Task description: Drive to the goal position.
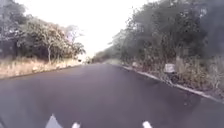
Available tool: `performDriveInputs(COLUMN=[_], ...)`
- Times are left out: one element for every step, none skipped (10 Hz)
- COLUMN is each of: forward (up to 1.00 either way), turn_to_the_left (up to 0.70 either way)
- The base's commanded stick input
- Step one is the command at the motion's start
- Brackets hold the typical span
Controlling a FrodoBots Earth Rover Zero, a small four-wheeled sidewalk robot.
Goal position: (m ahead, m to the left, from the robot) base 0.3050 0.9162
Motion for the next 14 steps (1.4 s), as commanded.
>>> performDriveInputs(forward=[0.85, 0.85, 0.85, 0.85, 0.85, 0.85, 0.85, 0.85, 0.85, 0.85, 0.85, 0.85, 0.85, 0.85], turn_to_the_left=[0.00, 0.00, 0.00, 0.00, 0.00, 0.00, 0.00, 0.00, 0.00, 0.00, 0.00, 0.00, 0.00, 0.00])
